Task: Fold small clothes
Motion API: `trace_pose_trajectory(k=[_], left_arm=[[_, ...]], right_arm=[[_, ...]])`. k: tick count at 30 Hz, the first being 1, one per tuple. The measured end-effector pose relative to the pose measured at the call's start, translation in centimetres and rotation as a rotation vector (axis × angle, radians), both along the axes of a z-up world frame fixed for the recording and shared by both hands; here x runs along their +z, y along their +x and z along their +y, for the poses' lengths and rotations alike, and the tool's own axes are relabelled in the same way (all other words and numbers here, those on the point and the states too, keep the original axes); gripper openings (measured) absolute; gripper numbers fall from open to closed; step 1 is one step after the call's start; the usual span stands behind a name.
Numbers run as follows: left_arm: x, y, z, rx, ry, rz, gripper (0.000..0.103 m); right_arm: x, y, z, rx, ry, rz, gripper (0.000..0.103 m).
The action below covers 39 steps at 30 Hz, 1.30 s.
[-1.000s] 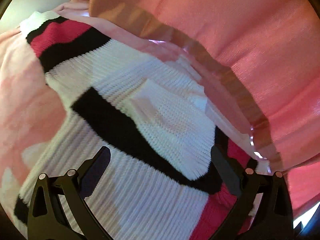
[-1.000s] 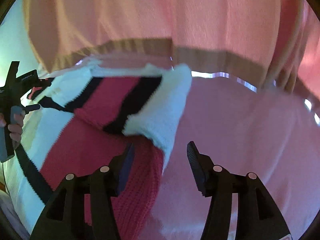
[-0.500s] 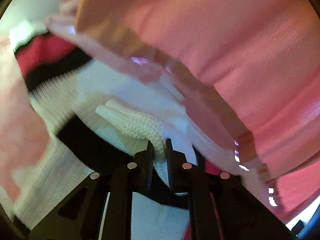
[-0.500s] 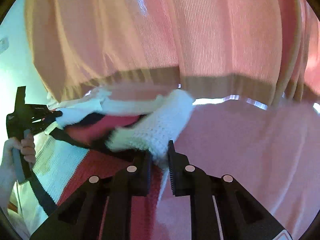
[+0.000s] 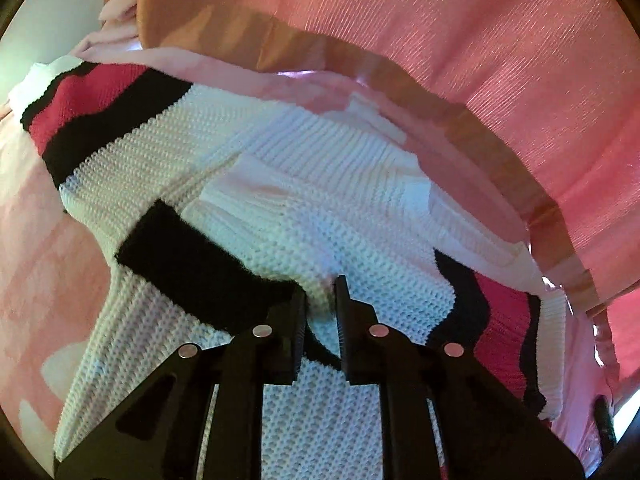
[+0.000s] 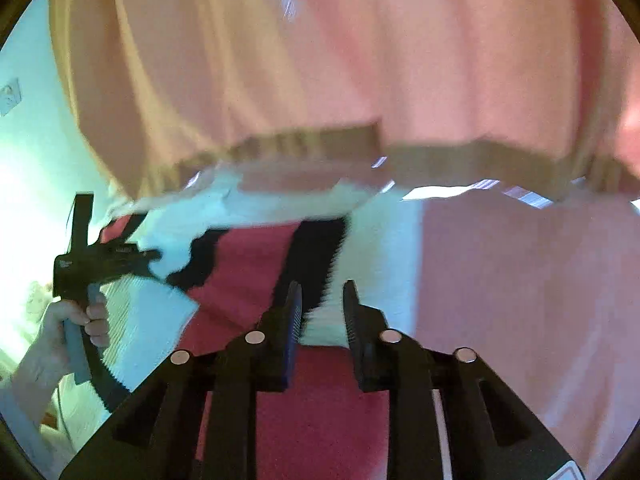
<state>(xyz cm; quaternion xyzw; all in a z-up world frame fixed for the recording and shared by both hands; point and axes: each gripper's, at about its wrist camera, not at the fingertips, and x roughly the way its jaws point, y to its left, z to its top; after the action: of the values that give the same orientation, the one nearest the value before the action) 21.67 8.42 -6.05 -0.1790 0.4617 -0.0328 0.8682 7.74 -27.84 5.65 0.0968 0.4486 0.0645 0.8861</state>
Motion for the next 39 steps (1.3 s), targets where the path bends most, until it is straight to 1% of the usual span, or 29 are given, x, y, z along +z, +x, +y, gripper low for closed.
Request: trace_pose_trajectory(k=[2,3,4,5,6,8,9,10,11,12,13,14,16,17,18,19,20,23,24,26,29,30,32,33,34,35,36,38,39], left_arm=[[-0.1,0.1,-0.2,-0.001,0.013,0.007,0.015],[-0.1,0.2,-0.3,-0.003,0.013,0.01,0.016],[-0.2,0.3,-0.4,-0.003,0.011,0.011,0.016],[-0.3,0.3,-0.3,-0.006,0.007,0.011,0.016],[-0.2,0.3,-0.2,-0.007,0.006,0.01,0.017],[-0.1,0.2,-0.1,-0.004,0.004,0.011,0.018],[0.2,0.0,0.0,0.001,0.001,0.009,0.019],[0.5,-0.2,0.3,0.01,-0.005,0.004,0.021],[1.1,-0.5,0.8,0.025,-0.016,-0.012,0.021],[2.0,-1.0,1.6,0.057,-0.018,-0.04,0.021],[3.1,-1.5,2.8,0.095,-0.022,-0.08,0.026],[3.9,-1.8,3.8,0.122,-0.031,-0.109,0.032],[5.4,-2.6,6.9,0.21,-0.052,-0.163,0.063],[5.8,-3.0,9.0,0.271,-0.054,-0.178,0.069],[6.0,-3.1,10.9,0.323,-0.052,-0.177,0.071],[5.9,-2.9,12.8,0.369,-0.056,-0.17,0.071],[5.4,-2.3,15.5,0.426,-0.074,-0.153,0.071],[3.5,-0.6,21.6,0.557,-0.111,-0.091,0.071],[2.6,0.3,23.6,0.593,-0.126,-0.063,0.07],[1.5,1.9,26.4,0.631,-0.128,-0.031,0.069],[0.7,3.8,28.8,0.671,-0.11,-0.028,0.069],[0.1,4.5,29.5,0.677,-0.12,-0.021,0.065],[-0.8,5.5,30.5,0.697,-0.137,-0.01,0.055],[-0.7,5.7,30.7,0.703,-0.128,-0.028,0.049],[-0.6,6.0,30.8,0.7,-0.114,-0.033,0.03],[-0.8,6.6,30.9,0.677,-0.107,-0.024,0.017],[-0.8,6.7,31.0,0.667,-0.113,-0.023,0.008],[0.3,6.4,30.6,0.677,-0.101,-0.066,0.007],[1.3,6.3,30.0,0.671,-0.074,-0.096,0.006]], right_arm=[[-4.1,1.4,-0.4,-0.02,-0.078,0.112,0.007],[-5.9,1.5,-1.1,-0.047,-0.077,0.156,0.002],[-6.7,1.4,-2.3,-0.068,-0.011,0.147,0.0],[-6.5,1.4,-3.1,-0.108,0.032,0.157,0.0],[-5.7,1.4,-3.2,-0.116,0.027,0.146,0.0],[-3.8,1.4,-1.6,-0.064,-0.04,0.045,0.003],[-4.2,1.6,-0.9,-0.046,-0.093,0.046,0.003],[-5.8,2.2,-0.5,-0.042,-0.141,0.103,0.003],[-7.0,2.6,-0.7,-0.051,-0.153,0.151,0.0],[-7.3,2.4,-0.8,-0.065,-0.131,0.134,0.0],[-6.8,2.4,-0.5,-0.076,-0.127,0.126,0.0],[-5.8,2.3,0.0,-0.066,-0.136,0.115,0.004],[-3.4,1.3,1.5,-0.035,-0.158,0.026,0.01],[-2.6,0.6,2.1,-0.015,-0.17,-0.006,0.016],[-2.1,0.3,2.6,0.004,-0.182,-0.033,0.019],[-1.7,-0.4,3.4,0.022,-0.193,-0.059,0.027],[-1.6,-0.7,4.0,0.035,-0.2,-0.069,0.03],[-1.8,-0.8,6.1,0.092,-0.206,-0.065,0.03],[-1.6,-1.6,6.2,0.11,-0.203,-0.068,0.03],[-1.8,-1.5,7.0,0.138,-0.211,-0.076,0.031],[-2.0,-2.6,7.8,0.158,-0.207,-0.074,0.037],[-2.4,-2.5,7.9,0.158,-0.207,-0.065,0.037],[-3.0,-2.7,8.0,0.163,-0.209,-0.044,0.037],[-3.2,-2.8,8.0,0.161,-0.211,-0.037,0.037],[-3.6,-2.5,7.8,0.159,-0.209,-0.022,0.037],[-3.9,-2.5,7.7,0.157,-0.205,-0.015,0.037],[-4.0,-2.4,7.6,0.152,-0.199,-0.01,0.037],[-4.2,-2.3,7.4,0.147,-0.186,-0.001,0.037],[-4.2,-2.3,7.3,0.142,-0.184,-0.003,0.037]])
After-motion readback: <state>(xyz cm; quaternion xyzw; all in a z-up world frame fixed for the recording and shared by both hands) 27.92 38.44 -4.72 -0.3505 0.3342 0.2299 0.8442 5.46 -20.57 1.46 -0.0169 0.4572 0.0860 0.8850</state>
